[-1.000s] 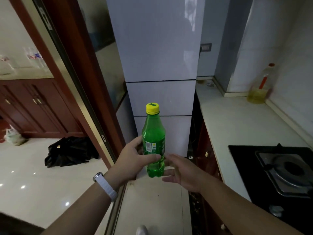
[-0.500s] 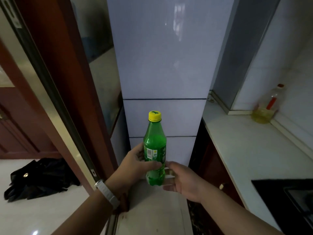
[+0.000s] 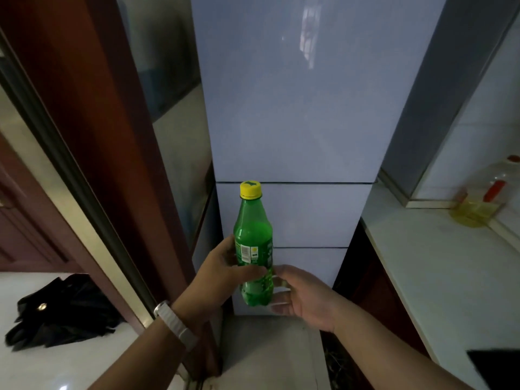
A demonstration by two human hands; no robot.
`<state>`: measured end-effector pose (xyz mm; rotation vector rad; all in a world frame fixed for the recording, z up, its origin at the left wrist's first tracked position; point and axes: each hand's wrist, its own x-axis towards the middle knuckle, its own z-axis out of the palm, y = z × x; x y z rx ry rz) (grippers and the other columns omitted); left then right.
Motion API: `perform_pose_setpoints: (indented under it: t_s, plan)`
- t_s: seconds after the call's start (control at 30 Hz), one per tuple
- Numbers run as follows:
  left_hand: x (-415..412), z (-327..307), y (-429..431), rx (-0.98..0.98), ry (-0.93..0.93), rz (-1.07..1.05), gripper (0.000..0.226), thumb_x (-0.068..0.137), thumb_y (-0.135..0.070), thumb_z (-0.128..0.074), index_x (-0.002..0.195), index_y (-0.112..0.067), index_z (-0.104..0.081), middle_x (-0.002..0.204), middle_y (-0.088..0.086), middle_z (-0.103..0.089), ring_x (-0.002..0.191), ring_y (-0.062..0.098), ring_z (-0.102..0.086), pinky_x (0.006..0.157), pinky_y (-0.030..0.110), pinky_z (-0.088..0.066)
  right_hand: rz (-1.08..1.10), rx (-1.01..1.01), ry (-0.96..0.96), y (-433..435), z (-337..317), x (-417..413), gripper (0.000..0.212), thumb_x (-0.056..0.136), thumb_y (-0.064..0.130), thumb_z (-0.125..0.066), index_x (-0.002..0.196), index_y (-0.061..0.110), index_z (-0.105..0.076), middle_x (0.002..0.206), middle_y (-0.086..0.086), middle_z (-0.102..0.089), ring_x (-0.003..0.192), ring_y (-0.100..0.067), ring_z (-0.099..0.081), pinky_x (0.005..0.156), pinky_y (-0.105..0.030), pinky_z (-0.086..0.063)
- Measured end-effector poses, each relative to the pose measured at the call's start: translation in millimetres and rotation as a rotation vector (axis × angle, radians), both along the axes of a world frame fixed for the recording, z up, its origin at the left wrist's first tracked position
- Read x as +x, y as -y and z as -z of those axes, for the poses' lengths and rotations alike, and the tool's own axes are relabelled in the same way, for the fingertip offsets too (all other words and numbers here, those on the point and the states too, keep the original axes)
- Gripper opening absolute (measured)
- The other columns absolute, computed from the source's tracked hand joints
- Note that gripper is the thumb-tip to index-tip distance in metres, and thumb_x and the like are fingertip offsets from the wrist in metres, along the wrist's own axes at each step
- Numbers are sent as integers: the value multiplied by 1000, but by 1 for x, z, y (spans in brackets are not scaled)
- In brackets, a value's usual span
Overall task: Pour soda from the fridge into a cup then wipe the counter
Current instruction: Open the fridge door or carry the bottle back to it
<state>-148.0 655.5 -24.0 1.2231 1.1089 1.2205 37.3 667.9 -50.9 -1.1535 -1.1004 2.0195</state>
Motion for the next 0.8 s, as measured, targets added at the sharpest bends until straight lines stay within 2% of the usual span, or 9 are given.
perform_pose_setpoints:
  t_s: [0.13,0.23,0.33,0.43,0.57,0.67,0.73,0.8]
  plan:
    - [-7,-6,-30,4,-3,-99,55,55,2,-80,106,-8,-64,92,7,-76,83,18,-72,71,25,-56,-95,41,43,-53,-7,-6,31,94,32,-58,115,11,-66,109,-10,-68,86,-27,-62,79,-37,-45]
    - [-14,-14,-56,-19,-26,-180,57,57,9,-83,109,-4,-64,97,12,-76,86,22,-72,71,26,-56,-191,91,95,-94,-19,-13,23,93,35,-60,105,16,-67,104,-6,-70,91,-25,-61,78,-34,-46]
    - [-21,-26,-81,-15,-36,-245,53,61,14,-80,109,-2,-64,99,15,-75,88,26,-72,69,24,-56,-267,206,177,-136,-30,-21,18,96,34,-57,102,18,-63,107,-7,-67,95,-22,-63,80,-33,-48]
    - [-26,-33,-103,-12,-61,-330,49,63,15,-79,107,-2,-64,92,10,-76,81,20,-72,65,22,-55,-344,335,253,-178,-49,-27,16,98,30,-53,104,18,-62,107,-8,-66,95,-21,-64,80,-32,-49]
    - [-28,-36,-118,-19,-38,-456,40,70,18,-71,103,-5,-66,88,5,-77,78,18,-73,62,19,-54,-429,637,406,-223,-82,-46,16,95,37,-58,103,23,-62,103,3,-66,95,-15,-65,84,-33,-53]
    - [-30,-39,-129,-40,6,-546,40,70,14,-74,104,-6,-67,93,7,-77,82,23,-74,62,22,-56,-527,910,528,-247,-106,-69,28,94,40,-59,117,24,-57,104,12,-57,94,-9,-58,79,-27,-47]
    - [-35,-41,-139,-43,15,-591,42,71,11,-76,108,-8,-67,97,9,-77,87,27,-74,66,26,-59,-607,1134,617,-262,-119,-86,33,95,38,-58,123,21,-54,116,4,-55,106,-17,-56,86,-31,-47]
    - [-41,-43,-148,-39,25,-614,47,68,6,-80,110,-11,-68,99,8,-76,90,28,-73,74,35,-60,-629,1405,797,-280,-128,-102,41,95,38,-55,129,18,-48,126,-4,-48,112,-23,-51,88,-37,-46]
